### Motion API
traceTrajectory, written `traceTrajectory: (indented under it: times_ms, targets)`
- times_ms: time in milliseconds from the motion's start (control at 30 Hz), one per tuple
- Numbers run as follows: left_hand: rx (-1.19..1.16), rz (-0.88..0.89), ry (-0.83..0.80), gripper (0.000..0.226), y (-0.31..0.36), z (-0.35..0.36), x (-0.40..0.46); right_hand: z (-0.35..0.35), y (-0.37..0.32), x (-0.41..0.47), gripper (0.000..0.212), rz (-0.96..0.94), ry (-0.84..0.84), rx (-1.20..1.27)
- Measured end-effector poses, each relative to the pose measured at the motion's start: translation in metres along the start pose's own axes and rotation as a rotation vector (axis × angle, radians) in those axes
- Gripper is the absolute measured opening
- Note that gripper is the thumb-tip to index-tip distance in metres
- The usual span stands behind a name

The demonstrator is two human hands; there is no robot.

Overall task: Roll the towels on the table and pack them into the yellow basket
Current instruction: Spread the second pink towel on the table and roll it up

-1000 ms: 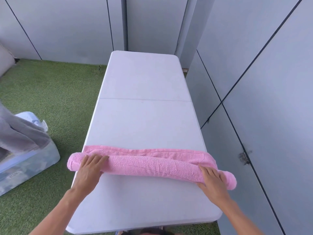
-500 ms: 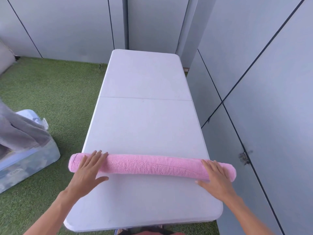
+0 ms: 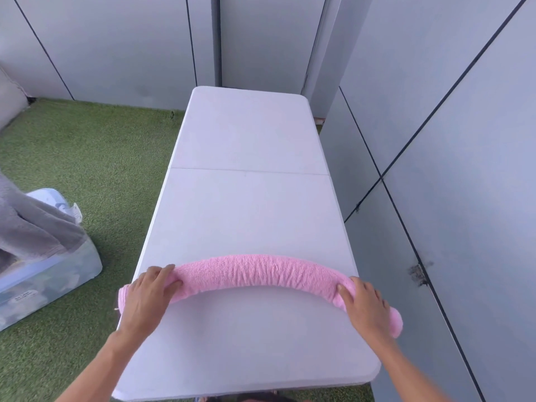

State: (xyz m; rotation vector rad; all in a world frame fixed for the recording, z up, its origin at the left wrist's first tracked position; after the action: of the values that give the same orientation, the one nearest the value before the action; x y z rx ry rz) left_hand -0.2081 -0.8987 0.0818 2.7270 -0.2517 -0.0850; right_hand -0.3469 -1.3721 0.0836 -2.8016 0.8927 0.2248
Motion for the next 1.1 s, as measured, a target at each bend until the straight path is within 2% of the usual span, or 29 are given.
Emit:
traceTrajectory:
  times_ms: [100, 167, 233, 300, 433, 500, 567, 667, 733, 833, 900, 1000, 1100]
  targets:
    - [-0.018, -0.122, 0.067, 0.026, 0.013, 0.001, -0.005, 0.004, -0.013, -0.005, 0.042, 0.121, 0.004, 0.029]
    - [-0.103, -0.256, 0.027, 0.023, 0.022, 0.008, -0.005, 0.010, -0.031, -0.008, 0.041, 0.173, -0.023, 0.055]
    - [-0.168, -0.348, -0.051, 0.030, 0.041, 0.021, -0.003, 0.017, -0.061, -0.010, 0.040, 0.176, -0.061, 0.121]
    - [-0.217, -0.377, -0.134, 0.036, 0.071, 0.035, -0.001, 0.025, -0.097, -0.015, 0.038, 0.153, -0.114, 0.243]
    - [-0.362, -0.393, -0.280, 0.031, 0.125, 0.068, -0.005, 0.053, -0.155, -0.022, 0.038, 0.016, -0.298, 0.461]
    - [-0.431, -0.406, -0.285, 0.038, 0.132, 0.074, -0.008, 0.053, -0.161, -0.025, 0.046, -0.066, -0.372, 0.511]
    - [-0.492, -0.415, -0.269, 0.044, 0.129, 0.074, -0.008, 0.045, -0.159, -0.028, 0.039, -0.117, -0.410, 0.581]
    - [-0.621, -0.416, -0.325, 0.053, 0.132, 0.078, -0.010, 0.041, -0.150, -0.026, 0.037, -0.158, -0.383, 0.629]
    - [-0.727, -0.444, -0.424, 0.053, 0.139, 0.091, -0.013, 0.042, -0.144, -0.024, 0.050, -0.172, -0.365, 0.588]
    - [-0.858, -0.480, -0.562, 0.046, 0.152, 0.110, -0.017, 0.039, -0.129, -0.030, 0.102, -0.183, -0.442, 0.365]
    - [-0.933, -0.500, -0.638, 0.042, 0.163, 0.120, -0.020, 0.038, -0.119, -0.038, 0.126, -0.196, -0.503, 0.166]
    - [-0.969, -0.515, -0.639, 0.041, 0.164, 0.122, -0.021, 0.042, -0.128, -0.048, 0.146, -0.163, -0.475, 0.037]
    - [-0.935, -0.532, -0.636, 0.043, 0.154, 0.123, -0.020, 0.043, -0.147, -0.051, 0.145, -0.098, -0.272, -0.087]
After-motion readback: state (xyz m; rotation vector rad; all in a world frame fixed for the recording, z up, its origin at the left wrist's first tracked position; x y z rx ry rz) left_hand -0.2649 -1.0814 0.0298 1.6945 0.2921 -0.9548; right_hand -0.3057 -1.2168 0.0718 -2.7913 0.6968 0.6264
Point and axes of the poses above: each hand's wrist, its own x-axis towards the middle knuckle, its own z-axis out of the palm, y = z × x, the point moved 10 cm from there along x, towards the middle knuckle, and after that the axes turned 3 degrees about -x, right-handed, at the moved point
